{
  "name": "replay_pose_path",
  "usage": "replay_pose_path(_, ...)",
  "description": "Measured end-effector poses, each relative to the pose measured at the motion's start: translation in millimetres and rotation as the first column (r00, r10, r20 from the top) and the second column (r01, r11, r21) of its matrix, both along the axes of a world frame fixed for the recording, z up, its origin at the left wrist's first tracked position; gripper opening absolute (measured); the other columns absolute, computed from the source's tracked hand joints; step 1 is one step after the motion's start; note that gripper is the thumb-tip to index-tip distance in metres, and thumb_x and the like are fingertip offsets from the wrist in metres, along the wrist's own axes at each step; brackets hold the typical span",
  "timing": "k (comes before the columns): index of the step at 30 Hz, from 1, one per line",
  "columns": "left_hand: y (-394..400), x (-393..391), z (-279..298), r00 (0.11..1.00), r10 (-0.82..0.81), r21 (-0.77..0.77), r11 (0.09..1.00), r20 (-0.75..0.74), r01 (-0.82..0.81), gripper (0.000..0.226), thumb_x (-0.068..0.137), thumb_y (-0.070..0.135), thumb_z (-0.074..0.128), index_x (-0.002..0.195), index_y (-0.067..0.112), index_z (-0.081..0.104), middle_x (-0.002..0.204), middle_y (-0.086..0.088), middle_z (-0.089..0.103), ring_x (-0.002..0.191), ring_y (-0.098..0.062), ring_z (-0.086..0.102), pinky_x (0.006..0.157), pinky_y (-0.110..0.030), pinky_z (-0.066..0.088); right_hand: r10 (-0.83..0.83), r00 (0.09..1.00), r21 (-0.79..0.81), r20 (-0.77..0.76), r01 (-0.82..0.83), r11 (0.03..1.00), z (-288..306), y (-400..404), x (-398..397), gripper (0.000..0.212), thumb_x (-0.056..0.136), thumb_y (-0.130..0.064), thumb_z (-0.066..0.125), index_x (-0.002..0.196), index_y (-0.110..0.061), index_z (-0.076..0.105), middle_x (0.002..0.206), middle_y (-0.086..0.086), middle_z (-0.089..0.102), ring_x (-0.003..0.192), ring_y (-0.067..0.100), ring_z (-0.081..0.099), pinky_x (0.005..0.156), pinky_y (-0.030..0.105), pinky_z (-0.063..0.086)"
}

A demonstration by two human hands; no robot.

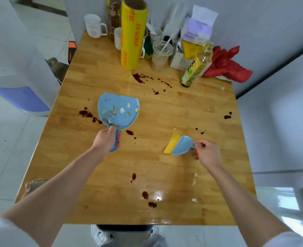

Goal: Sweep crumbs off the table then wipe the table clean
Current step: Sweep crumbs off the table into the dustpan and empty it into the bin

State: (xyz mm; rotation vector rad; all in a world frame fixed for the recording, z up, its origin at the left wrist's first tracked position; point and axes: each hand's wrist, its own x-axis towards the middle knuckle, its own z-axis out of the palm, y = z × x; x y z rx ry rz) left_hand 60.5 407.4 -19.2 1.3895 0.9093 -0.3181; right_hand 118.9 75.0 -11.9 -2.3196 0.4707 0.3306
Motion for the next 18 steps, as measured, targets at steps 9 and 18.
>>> replay_pose_path(9, -41, -7, 7, 0.999, -0.05, 0.027, 0.998, 0.01, 0.05, 0.034, 0.099, 0.028, 0.042, 0.076, 0.01, 0.059, 0.058, -0.002, 0.055, 0.05, -0.02, 0.048, 0.056, -0.034, 0.043, 0.079, 0.99, 0.079, 0.116, -0.088, 0.993, 19, 25, 60, 0.021, 0.104, -0.012, 0.043, 0.102, -0.013, 0.064, 0.089, 0.01, 0.072, 0.046, 0.007, 0.065, 0.044, 0.024, 0.054)
replay_pose_path(18, -73, -20, -7, 0.996, -0.089, 0.04, 0.995, -0.03, 0.09, 0.036, 0.099, 0.031, 0.042, 0.078, 0.009, 0.062, 0.061, -0.004, 0.057, 0.052, -0.021, 0.049, 0.059, -0.036, 0.045, 0.055, 0.998, -0.112, -0.019, -0.057, 0.992, 0, -54, -43, 0.023, 0.094, -0.022, 0.053, 0.079, -0.026, 0.07, 0.068, -0.001, 0.074, 0.061, 0.022, 0.072, 0.066, 0.046, 0.062)
